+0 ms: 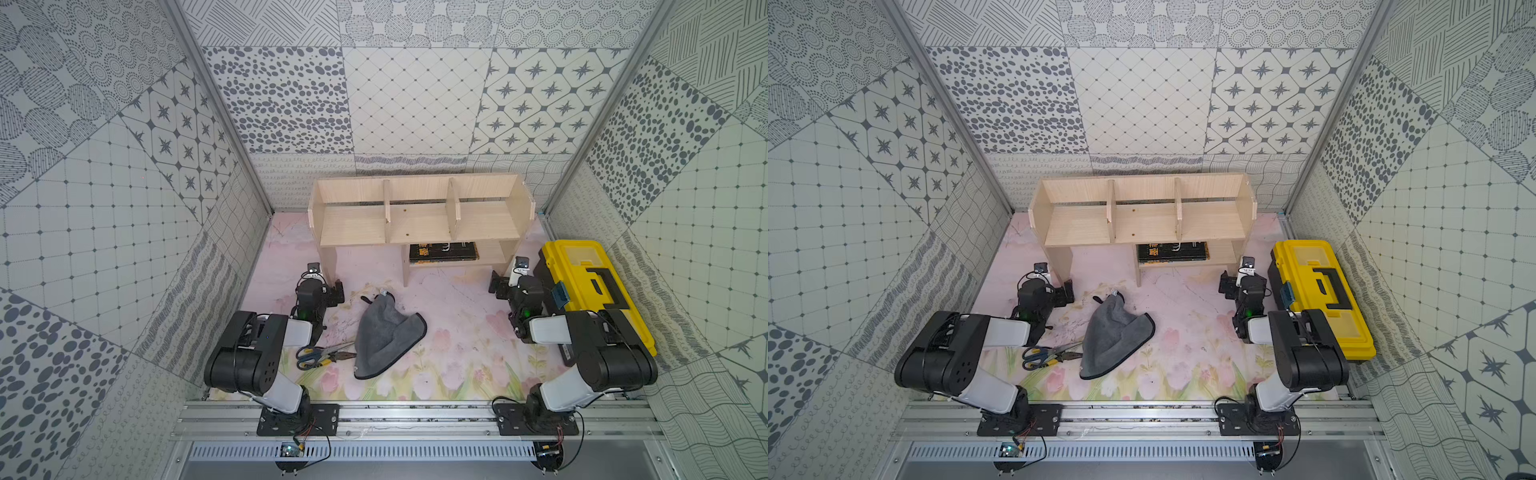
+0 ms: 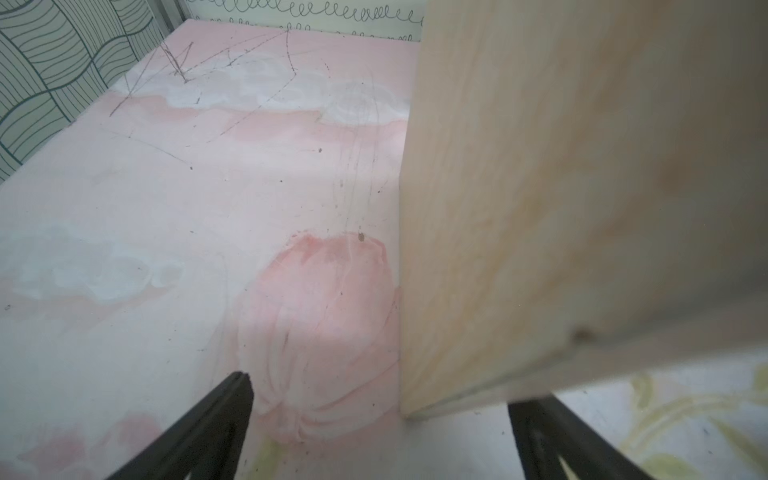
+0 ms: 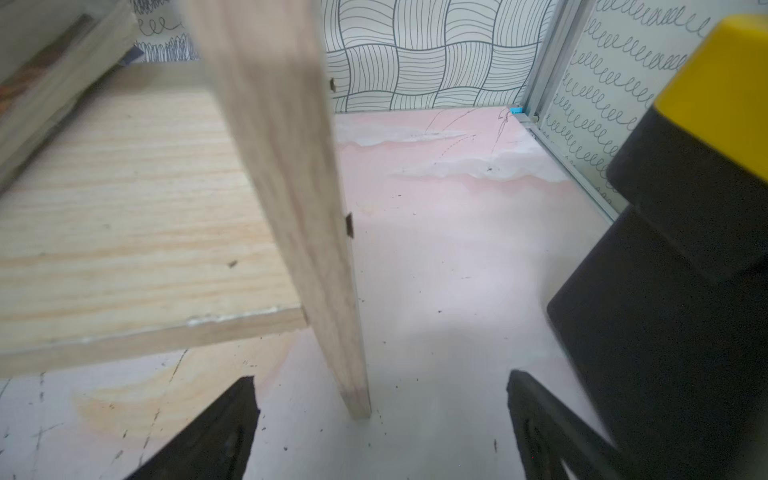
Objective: Wipe the bookshelf clean with a cloth
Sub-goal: Pick up the cleaning item at the center of the board.
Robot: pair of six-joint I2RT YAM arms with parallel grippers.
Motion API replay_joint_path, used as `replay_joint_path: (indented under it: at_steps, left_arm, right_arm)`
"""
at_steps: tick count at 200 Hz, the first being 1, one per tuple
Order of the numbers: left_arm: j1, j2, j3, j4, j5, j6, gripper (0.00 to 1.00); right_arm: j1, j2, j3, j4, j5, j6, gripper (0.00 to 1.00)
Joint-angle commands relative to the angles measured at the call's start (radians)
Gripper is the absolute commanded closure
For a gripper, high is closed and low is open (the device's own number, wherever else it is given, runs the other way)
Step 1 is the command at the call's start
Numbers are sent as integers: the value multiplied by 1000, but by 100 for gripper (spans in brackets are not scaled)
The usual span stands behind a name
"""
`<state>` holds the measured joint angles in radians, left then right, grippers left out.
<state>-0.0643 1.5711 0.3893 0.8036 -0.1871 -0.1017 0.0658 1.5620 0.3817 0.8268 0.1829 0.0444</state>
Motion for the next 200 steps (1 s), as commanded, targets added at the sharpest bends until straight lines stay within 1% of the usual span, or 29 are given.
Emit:
replay_joint_path:
  at_steps: [1,103,107,116,125,128,130,131,133,138,141,146,152,156,161,169,179,183,189,195,200]
  left_arm:
    - [4,-1,11,58,20,19,1]
    - [9,-2,12,54,30,14,1]
    - [9,-3,11,55,32,14,1]
    - [10,-14,9,57,-3,6,1]
    - [11,-78,5,8,-48,-10,1]
    - [10,-108,10,-34,-51,-12,0]
    - [10,-121,17,-68,-51,-13,1]
    - [11,-134,21,-87,-50,-13,0]
    - [10,-154,31,-126,-47,-8,1]
    - [9,-191,53,-207,-45,10,1]
    - [8,-206,68,-248,-53,14,1]
    - [6,-232,85,-299,-70,3,1]
    - [7,-266,98,-350,-82,-12,1]
    - [6,-287,106,-391,-88,-20,1]
    - [0,-321,115,-435,-105,-38,1]
    - [-11,-374,131,-512,-158,-82,1]
    - [-25,-428,155,-611,-225,-145,1]
    - [-31,-446,166,-652,-244,-171,1]
    - [-36,-473,180,-719,-275,-221,1]
    - [-37,-493,203,-793,-288,-267,1]
    - [-37,-508,222,-854,-287,-305,1]
  right_arm:
    - [3,-11,16,32,-6,0,3]
    - [3,-11,16,32,-8,0,3]
    - [4,-11,16,35,2,-1,3]
    - [24,-35,13,32,88,7,3]
    - [41,-92,6,-4,108,-10,3]
    - [54,-117,8,-28,126,-12,3]
    - [63,-135,13,-54,173,-9,3]
    - [70,-143,16,-71,173,-5,3]
    - [81,-166,26,-106,213,3,3]
    - [105,-222,60,-244,303,42,3]
    - [113,-257,85,-328,335,77,3]
    - [114,-305,116,-465,347,131,3]
    - [114,-355,136,-580,353,195,3]
    - [114,-390,139,-637,347,229,3]
    - [114,-429,132,-671,333,235,3]
    - [117,-490,116,-716,329,265,3]
    - [110,-570,89,-805,357,411,3]
    - [103,-605,79,-841,348,466,3]
    - [89,-662,71,-879,293,496,3]
    - [79,-708,74,-921,197,473,3]
    - [84,-739,85,-962,158,459,3]
